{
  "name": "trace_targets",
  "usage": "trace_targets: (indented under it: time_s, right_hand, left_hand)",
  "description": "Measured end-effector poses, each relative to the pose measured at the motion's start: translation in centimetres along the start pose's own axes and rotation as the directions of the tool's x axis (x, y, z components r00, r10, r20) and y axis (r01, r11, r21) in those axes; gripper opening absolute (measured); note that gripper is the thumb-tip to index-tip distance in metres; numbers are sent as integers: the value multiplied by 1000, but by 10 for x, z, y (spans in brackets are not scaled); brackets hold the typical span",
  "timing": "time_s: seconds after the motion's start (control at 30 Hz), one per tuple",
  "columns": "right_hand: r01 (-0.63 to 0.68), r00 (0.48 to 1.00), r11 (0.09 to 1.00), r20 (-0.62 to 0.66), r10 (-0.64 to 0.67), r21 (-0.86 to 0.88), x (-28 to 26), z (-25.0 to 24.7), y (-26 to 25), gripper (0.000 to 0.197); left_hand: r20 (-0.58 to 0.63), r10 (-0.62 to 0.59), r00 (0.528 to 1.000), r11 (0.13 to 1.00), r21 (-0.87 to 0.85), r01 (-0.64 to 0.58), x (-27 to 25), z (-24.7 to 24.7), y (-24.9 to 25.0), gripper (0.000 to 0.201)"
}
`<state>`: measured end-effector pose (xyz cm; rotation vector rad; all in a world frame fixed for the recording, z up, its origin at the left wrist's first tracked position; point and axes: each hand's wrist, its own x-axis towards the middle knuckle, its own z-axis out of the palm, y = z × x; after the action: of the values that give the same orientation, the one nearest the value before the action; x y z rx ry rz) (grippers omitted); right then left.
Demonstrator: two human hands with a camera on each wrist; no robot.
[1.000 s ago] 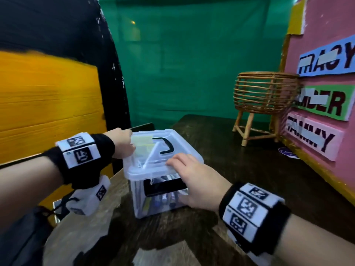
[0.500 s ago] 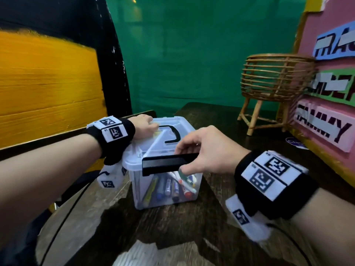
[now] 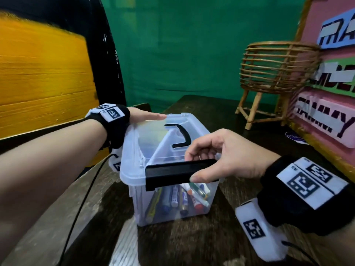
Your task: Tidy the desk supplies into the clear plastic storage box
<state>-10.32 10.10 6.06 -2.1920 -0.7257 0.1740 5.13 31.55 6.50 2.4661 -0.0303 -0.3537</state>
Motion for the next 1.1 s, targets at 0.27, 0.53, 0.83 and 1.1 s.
trace_targets:
  time_s: [0.27,0.53,0.83,1.1]
  right_hand:
    - [53,995,998,-83,-49,46,2,7,5,23]
    - [92,983,995,-166,-83,45,-1,10,6,28]
    - [52,971,998,-237,-41,42,-6,17,5,28]
    - [-26,883,968,-460,-95,-250,-75,49,-37,41]
  left_hand:
    - [-225,106,969,989,-80,-127,12,1,-15,60]
    - [-391,236,890,947,-112,-300,9,4,-14,30]
    - [-327,325,888,941,202,-270,-20,17,-7,37]
    - [-314,453,834,890,213,-404,-105,44,-12,24]
